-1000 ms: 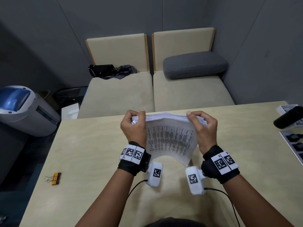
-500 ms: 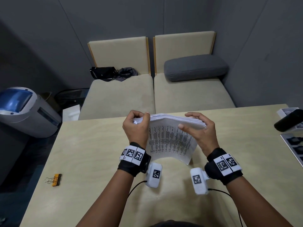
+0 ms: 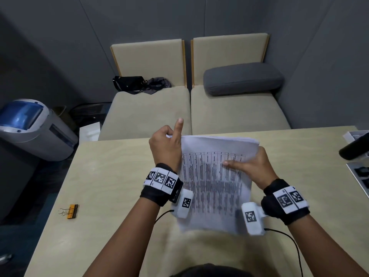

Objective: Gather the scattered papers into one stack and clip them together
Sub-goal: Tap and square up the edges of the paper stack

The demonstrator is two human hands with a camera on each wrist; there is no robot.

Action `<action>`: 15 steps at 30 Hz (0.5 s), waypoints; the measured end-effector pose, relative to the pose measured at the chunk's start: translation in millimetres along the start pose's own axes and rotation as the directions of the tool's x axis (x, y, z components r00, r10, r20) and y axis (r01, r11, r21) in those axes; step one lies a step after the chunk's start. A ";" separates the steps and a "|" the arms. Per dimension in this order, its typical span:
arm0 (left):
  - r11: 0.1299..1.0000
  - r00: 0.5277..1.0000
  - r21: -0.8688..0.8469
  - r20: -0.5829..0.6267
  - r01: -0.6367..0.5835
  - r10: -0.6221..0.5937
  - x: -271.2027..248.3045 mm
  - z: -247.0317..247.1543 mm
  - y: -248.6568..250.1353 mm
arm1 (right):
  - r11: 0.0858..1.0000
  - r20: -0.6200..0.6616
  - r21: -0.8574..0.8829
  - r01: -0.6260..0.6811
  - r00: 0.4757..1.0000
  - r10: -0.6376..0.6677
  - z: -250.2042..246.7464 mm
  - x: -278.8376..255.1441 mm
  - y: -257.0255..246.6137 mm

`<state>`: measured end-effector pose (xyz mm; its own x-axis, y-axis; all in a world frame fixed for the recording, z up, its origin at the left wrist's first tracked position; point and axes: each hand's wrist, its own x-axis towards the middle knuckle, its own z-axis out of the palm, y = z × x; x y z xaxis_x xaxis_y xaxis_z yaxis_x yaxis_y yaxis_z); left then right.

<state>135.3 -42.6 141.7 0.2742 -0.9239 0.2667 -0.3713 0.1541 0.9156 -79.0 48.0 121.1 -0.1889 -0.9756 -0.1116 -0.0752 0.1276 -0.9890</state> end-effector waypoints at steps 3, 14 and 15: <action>0.973 0.994 0.228 0.113 -0.022 -0.004 -4.5 9.6 -23.2 | 0.993 0.033 -0.015 -0.119 0.992 0.120 -2.4 -0.2 16.6; 0.776 0.535 0.453 0.826 -0.438 -0.180 -44.4 42.0 -154.0 | 0.808 -0.058 -0.153 -0.568 0.822 0.567 4.5 4.3 149.4; 0.768 0.530 0.469 0.824 -0.436 -0.202 -41.6 46.0 -158.5 | 0.800 -0.070 -0.169 -0.576 0.817 0.573 5.1 8.4 153.0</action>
<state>141.9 -44.6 -28.5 -0.5105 -0.8090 -0.2914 -0.8206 0.3571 0.4462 -87.1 58.5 -31.6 -0.2662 -0.7111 -0.6508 -0.1166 0.6939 -0.7105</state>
